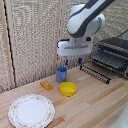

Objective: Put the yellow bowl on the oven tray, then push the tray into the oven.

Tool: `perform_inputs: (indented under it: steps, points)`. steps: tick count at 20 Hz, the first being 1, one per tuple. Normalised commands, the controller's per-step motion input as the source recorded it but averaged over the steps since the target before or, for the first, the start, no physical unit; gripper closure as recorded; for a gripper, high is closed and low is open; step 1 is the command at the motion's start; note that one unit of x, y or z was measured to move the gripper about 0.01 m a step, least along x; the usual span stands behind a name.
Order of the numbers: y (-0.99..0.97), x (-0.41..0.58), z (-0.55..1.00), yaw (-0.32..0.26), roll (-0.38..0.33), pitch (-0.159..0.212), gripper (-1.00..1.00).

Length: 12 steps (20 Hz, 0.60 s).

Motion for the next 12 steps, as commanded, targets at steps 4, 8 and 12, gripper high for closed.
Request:
perform_inputs:
  steps: [4, 8, 12]
  points:
    - [-0.23, 0.032, -0.6, -0.001, -0.035, -0.02, -1.0]
    - [-0.09, -0.006, -0.52, 0.0, -0.053, -0.001, -1.0]
    - [-0.06, -0.026, -0.5, 0.002, -0.087, 0.0, -1.0]
